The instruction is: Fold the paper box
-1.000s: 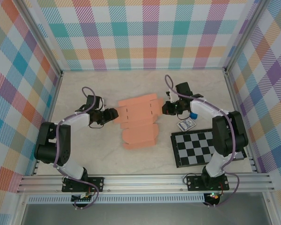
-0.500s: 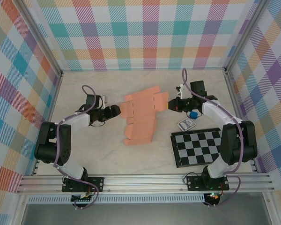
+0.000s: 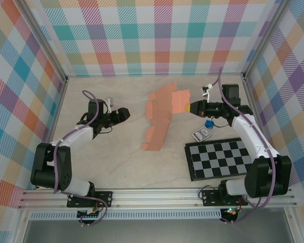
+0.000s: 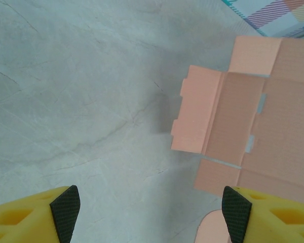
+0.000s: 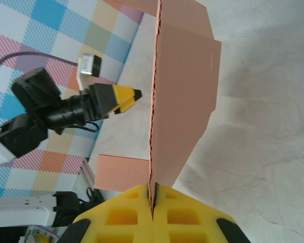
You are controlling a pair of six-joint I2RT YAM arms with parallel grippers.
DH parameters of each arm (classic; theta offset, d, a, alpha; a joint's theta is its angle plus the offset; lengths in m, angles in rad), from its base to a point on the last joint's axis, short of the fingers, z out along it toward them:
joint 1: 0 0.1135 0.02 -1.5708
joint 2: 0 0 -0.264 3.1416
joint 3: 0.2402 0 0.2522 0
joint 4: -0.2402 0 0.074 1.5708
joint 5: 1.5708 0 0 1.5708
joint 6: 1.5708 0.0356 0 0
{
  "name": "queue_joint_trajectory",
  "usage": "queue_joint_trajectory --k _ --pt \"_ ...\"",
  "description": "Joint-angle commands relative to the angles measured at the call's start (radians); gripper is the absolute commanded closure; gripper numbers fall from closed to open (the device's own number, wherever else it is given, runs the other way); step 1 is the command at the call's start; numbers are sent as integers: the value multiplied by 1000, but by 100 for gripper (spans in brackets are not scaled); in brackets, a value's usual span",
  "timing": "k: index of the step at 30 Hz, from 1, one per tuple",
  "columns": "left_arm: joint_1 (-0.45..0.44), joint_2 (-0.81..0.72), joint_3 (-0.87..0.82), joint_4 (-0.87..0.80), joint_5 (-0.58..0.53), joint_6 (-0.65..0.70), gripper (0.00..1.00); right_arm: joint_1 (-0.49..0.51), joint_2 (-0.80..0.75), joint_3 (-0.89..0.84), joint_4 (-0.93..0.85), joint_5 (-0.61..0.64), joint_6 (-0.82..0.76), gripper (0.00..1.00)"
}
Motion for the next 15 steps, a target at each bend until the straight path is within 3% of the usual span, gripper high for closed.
queue_joint_trajectory --k 1,13,15 --pt "-1 -6 -24 76 46 -35 23 -2 -36 68 -30 -92 23 100" --pt "3 -121 -69 246 128 -141 20 -2 -63 168 -49 -208 78 100" --pt "9 -138 -70 290 182 -160 20 -1 -59 184 -23 -257 118 100"
